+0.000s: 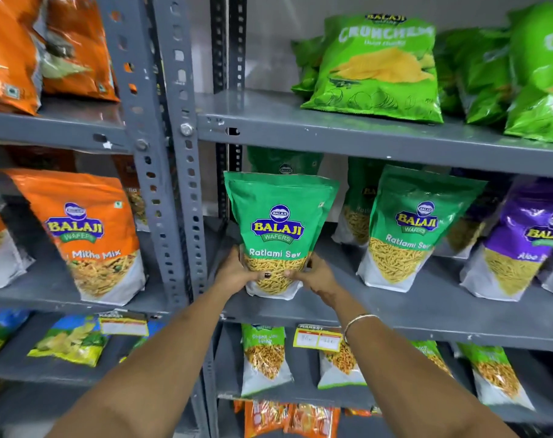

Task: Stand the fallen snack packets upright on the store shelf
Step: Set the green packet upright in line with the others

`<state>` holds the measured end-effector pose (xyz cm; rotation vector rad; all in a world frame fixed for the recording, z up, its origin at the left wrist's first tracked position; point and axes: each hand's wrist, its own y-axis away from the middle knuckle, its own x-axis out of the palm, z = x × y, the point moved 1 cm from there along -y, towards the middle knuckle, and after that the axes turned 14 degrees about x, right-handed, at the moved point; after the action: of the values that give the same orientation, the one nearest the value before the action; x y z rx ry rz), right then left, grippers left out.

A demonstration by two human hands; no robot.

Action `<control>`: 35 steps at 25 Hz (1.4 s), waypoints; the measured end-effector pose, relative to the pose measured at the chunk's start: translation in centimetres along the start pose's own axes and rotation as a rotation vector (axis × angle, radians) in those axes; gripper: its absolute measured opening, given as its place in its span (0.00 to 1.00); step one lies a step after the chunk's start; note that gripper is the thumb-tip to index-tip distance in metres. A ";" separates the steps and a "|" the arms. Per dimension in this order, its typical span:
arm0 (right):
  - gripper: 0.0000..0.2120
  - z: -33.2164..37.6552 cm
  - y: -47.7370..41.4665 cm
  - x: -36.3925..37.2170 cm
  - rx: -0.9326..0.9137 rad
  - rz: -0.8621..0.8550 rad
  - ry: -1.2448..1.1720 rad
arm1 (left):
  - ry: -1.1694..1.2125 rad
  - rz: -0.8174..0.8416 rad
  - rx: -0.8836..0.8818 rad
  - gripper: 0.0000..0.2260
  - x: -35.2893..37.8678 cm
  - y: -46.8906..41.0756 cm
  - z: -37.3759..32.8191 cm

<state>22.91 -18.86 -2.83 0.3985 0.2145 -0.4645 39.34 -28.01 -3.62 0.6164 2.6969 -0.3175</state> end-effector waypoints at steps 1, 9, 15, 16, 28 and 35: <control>0.29 -0.2 0.4 -0.2 0.003 -0.005 0.037 | -0.051 0.000 0.008 0.33 0.0 0.7 -0.3; 0.30 -0.8 3.1 -0.9 0.020 0.000 0.144 | -0.258 0.022 0.021 0.36 -0.3 3.9 -1.7; 0.32 -0.7 3.4 -0.8 0.035 0.033 0.141 | -0.214 0.067 -0.015 0.38 -0.3 3.7 -1.6; 0.34 -0.7 3.3 -1.0 0.042 0.046 0.136 | -0.204 0.096 -0.045 0.42 -0.4 3.5 -1.7; 0.49 -5.7 0.1 -19.8 0.319 -0.571 0.138 | -0.821 -0.175 1.102 0.35 12.7 7.2 -5.1; 0.45 -8.7 -6.0 -28.0 0.138 -0.107 -0.083 | -0.045 -0.117 0.264 0.44 26.7 -3.3 -12.2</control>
<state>-5.35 -9.23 -4.50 0.5029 0.1238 -0.6020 11.89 -17.33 -2.41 0.5155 2.6739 -0.7189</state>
